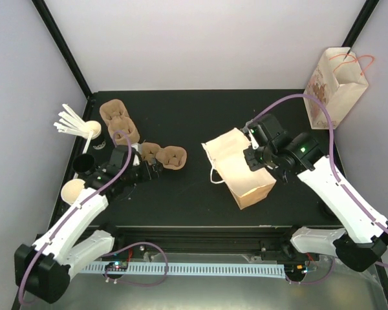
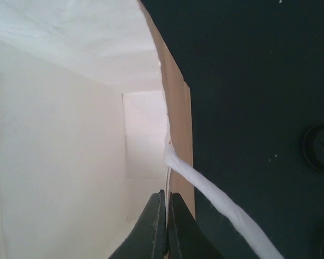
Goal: Pack the takeout coffee
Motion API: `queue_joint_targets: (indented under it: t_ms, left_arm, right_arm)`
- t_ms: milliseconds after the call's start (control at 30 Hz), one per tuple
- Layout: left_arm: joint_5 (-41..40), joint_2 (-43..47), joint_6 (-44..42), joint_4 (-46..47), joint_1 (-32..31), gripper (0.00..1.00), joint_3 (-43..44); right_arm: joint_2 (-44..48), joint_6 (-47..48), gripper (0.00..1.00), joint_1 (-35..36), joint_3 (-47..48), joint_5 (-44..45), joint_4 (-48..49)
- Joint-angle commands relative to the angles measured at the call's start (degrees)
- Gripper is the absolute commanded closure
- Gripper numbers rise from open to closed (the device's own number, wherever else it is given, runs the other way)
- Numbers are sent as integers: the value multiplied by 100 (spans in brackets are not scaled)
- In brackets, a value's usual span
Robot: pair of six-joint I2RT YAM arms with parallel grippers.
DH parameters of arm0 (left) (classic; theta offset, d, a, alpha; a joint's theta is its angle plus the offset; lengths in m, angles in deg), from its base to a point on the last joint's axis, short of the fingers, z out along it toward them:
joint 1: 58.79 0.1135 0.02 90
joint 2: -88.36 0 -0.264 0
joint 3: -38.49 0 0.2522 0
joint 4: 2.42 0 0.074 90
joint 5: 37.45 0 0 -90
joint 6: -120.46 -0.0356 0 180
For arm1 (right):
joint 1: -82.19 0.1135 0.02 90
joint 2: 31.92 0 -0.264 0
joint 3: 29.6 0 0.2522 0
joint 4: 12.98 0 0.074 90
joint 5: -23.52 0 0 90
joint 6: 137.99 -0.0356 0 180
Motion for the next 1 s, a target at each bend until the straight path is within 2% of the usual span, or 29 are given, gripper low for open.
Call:
queue_joint_targets:
  t_ms: [0,133,233,333,400,433,600,767,967]
  left_arm:
    - [86,-383,253,697,244,2,-92]
    - [-66,-940,299,629,403,3,61]
    - [60,-1311,176,668,448,8,252]
    - [236,-1807,-603,607,449,18,680]
    - [125,-2287,-1112,287,444,20,1109]
    - [42,-2523,-1321,149,440,22,1310]
    - [-580,-3420,-1909,-365,361,22,2111]
    - [-1175,-4316,-2150,-906,254,27,2772]
    - [-1379,-4990,-2168,-976,30,25,3036]
  right_arm:
    - [136,48,98,91,-204,-246,247]
    - [202,52,98,125,-313,-331,299]
    - [253,71,95,129,-375,-390,352]
    - [305,85,92,134,-441,-348,403]
    - [353,-31,87,134,-442,-86,398]
    - [387,-85,81,130,-417,65,402]
    - [595,-139,64,125,-228,438,419]
    - [564,-128,57,125,22,427,265]
    - [619,-99,53,125,356,245,146]
